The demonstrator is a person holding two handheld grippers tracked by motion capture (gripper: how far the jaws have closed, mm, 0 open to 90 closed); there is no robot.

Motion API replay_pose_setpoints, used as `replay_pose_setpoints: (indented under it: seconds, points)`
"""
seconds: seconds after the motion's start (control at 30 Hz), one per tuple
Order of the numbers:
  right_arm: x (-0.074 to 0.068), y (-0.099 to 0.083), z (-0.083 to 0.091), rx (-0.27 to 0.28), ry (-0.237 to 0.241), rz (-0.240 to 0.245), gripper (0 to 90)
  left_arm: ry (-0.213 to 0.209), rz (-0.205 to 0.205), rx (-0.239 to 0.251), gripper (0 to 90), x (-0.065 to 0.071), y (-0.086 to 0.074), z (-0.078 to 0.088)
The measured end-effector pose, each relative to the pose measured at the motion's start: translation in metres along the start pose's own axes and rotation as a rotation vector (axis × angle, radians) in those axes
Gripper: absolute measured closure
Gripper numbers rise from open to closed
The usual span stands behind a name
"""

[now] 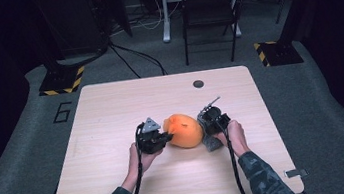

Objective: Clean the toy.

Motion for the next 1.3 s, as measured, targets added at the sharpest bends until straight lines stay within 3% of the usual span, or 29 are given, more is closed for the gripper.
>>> replay_pose_setpoints:
  seconds: [0.1,0.17,0.3,0.47,0.63,0.73,0.83,0.97,1.03,1.2,1.3]
  points:
    - [0.006,0.004,0.014,0.034,-0.011,0.000,74.3,0.002,0.001,0.002,83.0,0.000,0.000,0.000]
    - [0.006,0.009,0.027,0.073,0.012,-0.028,74.3,0.003,0.000,0.003,82.9,0.000,0.001,0.000]
    - [0.001,0.022,0.058,0.161,0.023,-0.006,74.3,0.001,-0.006,0.004,82.9,0.002,0.001,0.001]
    - [-0.031,0.037,0.089,0.251,0.063,0.072,74.2,-0.001,-0.012,0.007,82.8,0.006,0.002,0.000]
    - [-0.062,0.046,0.098,0.304,0.058,0.161,74.1,0.000,-0.022,0.003,82.7,0.008,0.003,0.000]
    - [-0.070,0.046,0.087,0.277,0.045,0.178,74.0,0.000,-0.023,0.001,82.8,0.007,0.003,0.000]
    - [-0.069,0.043,0.073,0.257,0.022,0.191,74.0,-0.002,-0.019,-0.004,82.7,0.006,0.001,-0.001]
    - [-0.060,0.040,0.071,0.226,0.001,0.187,73.9,0.002,-0.014,-0.007,82.8,0.005,0.001,0.000]
    - [-0.055,0.038,0.068,0.216,0.021,0.166,73.9,0.003,-0.013,-0.008,82.8,0.005,0.001,-0.001]
    - [-0.044,0.033,0.063,0.176,0.021,0.140,73.9,-0.005,-0.007,-0.012,82.8,0.004,0.000,0.000]
    - [-0.035,0.028,0.058,0.135,-0.005,0.135,74.0,0.003,0.002,-0.005,82.8,0.003,0.000,-0.001]
Point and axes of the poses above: each handheld gripper's, and its own axes: z roughly backward along the jaws, y roughly out of its top, x roughly to its right, the point moved 7 cm from there along -z, roughly forward along the jaws, and after that the axes turned 2 degrees about -x, right-handed, at the moved point
